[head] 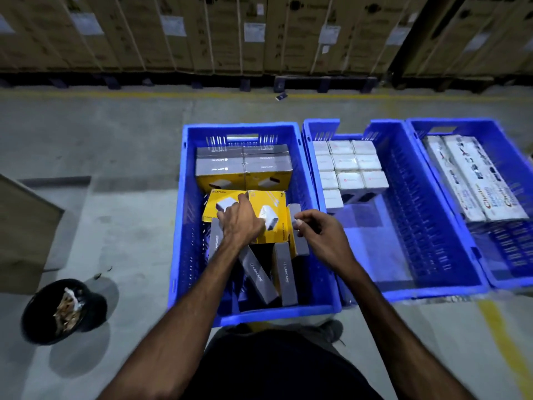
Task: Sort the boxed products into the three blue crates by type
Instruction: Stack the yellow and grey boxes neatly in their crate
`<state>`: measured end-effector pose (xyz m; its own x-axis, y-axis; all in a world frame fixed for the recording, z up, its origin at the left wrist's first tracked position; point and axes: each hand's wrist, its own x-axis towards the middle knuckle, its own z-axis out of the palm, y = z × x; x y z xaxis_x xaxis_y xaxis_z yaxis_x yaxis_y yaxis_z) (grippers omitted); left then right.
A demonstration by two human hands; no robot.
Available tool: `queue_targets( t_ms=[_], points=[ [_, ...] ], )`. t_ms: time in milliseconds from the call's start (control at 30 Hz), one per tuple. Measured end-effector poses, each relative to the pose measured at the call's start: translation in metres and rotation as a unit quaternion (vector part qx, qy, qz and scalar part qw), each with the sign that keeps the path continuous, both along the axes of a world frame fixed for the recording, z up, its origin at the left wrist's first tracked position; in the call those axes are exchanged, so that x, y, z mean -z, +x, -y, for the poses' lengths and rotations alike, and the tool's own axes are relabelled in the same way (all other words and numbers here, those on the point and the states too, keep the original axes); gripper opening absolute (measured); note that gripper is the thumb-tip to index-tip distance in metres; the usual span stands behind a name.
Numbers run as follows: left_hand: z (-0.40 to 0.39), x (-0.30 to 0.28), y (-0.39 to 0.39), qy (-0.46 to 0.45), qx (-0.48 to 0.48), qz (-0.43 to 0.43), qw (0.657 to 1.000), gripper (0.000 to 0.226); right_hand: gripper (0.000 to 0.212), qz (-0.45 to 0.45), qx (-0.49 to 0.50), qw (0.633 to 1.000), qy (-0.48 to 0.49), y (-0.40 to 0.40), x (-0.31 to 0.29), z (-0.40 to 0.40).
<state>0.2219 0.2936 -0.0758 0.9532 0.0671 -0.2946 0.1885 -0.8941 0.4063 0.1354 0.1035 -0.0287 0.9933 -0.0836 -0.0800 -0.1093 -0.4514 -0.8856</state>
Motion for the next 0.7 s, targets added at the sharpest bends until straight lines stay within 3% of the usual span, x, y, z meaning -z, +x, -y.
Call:
queue_targets(
  t_ms=[233,367,467,700],
  points=[
    [-0.008,-0.01,-0.001,-0.128,-0.07,0.004,0.989,0.046,0.011,-0.006,-0.062,0.998,-0.003,0.032,-0.001,0.013],
    [-0.015,-0.038,-0.018,-0.176,-0.042,0.068,0.981,0.042,0.05,0.032,-0.124,0.99,-0.058,0.049,-0.004,0.017],
    [-0.027,-0.055,-0.023,-0.209,-0.006,0.063,0.976,0.05,0.075,0.017,-0.182,0.979,-0.09,0.061,-0.013,0.017],
    [-0.034,-0.075,-0.012,-0.275,0.087,0.054,0.956,0.049,0.052,0.011,-0.233,0.968,-0.091,0.072,-0.021,0.015]
  ],
)
